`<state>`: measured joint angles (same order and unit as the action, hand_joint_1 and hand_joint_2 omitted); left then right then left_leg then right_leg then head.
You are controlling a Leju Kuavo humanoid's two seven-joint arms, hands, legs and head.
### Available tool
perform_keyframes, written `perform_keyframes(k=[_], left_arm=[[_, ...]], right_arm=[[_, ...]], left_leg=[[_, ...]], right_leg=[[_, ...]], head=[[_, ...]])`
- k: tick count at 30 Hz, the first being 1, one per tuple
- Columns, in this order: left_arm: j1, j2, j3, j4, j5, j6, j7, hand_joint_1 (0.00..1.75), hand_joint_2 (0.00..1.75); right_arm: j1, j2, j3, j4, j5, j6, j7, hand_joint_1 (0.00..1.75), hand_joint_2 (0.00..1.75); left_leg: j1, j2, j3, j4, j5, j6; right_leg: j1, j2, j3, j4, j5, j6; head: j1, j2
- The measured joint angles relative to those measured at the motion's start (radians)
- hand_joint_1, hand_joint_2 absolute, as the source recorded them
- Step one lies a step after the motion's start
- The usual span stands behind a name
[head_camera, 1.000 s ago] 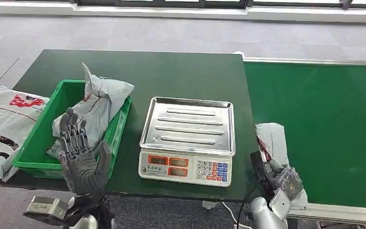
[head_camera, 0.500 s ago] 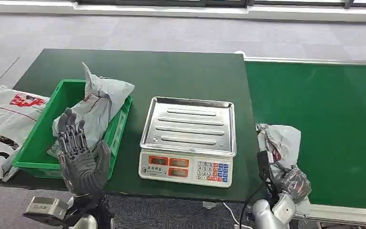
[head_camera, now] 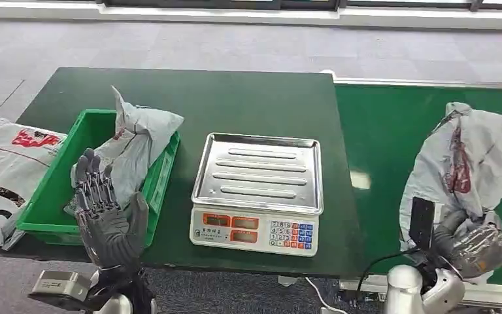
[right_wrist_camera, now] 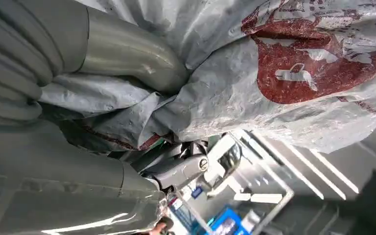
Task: Moved the parcel from conveyor to table for the left to box.
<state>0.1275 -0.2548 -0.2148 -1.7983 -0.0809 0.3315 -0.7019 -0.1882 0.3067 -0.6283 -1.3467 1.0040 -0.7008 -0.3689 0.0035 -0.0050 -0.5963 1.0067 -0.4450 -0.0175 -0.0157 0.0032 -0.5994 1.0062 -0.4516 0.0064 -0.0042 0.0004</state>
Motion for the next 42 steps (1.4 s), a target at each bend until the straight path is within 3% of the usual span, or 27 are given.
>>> perform_keyframes(k=[7,27,31,36,40,42], left_arm=[[0.0,0.0,0.0,-0.003,0.005,0.005,0.0,0.0,1.75],[0.0,0.0,0.0,-0.003,0.006,0.005,0.0,0.0,1.75],[-0.001,0.0,0.0,0.001,0.008,0.011,0.0,0.0,1.75],[-0.006,0.0,-0.01,0.018,0.015,0.006,0.0,0.0,1.75],[-0.012,0.0,-0.021,0.041,0.018,-0.004,0.0,0.0,1.75],[-0.015,0.0,-0.027,0.052,0.021,-0.01,0.0,0.0,1.75]], right_arm=[[0.0,0.0,-0.006,-0.099,-0.052,0.001,-0.068,1.75,1.75],[-0.001,0.001,-0.003,-0.122,-0.054,0.002,-0.083,1.75,1.75],[-0.019,0.003,0.092,-0.117,-0.004,0.003,-0.073,1.75,1.75],[-0.075,0.007,0.304,-0.035,0.087,0.005,0.029,1.75,1.75],[-0.123,0.013,0.451,0.054,0.245,0.005,0.158,1.75,1.75],[-0.156,0.019,0.519,0.126,0.203,0.005,0.166,1.75,1.75]], left_leg=[[0.0,0.0,0.0,0.0,0.0,0.0],[0.0,0.0,-0.001,0.0,0.0,0.0],[0.0,0.001,0.0,0.0,0.0,0.0],[0.0,0.001,0.001,0.0,0.002,-0.002],[0.0,0.001,0.001,0.0,0.002,-0.003],[0.001,0.002,0.001,0.0,0.003,-0.003]], right_leg=[[0.001,0.0,0.0,0.0,0.0,0.0],[0.001,0.0,0.001,0.0,0.0,0.0],[0.001,0.001,0.001,0.0,0.0,0.0],[0.002,0.001,0.001,0.0,0.001,-0.001],[0.002,0.001,0.001,0.001,0.001,-0.001],[0.002,0.002,0.0,0.001,0.001,-0.002]], head=[[0.0,0.0],[0.0,0.0],[0.0,0.0],[0.0,0.0],[0.0,0.0],[0.0,0.0]])
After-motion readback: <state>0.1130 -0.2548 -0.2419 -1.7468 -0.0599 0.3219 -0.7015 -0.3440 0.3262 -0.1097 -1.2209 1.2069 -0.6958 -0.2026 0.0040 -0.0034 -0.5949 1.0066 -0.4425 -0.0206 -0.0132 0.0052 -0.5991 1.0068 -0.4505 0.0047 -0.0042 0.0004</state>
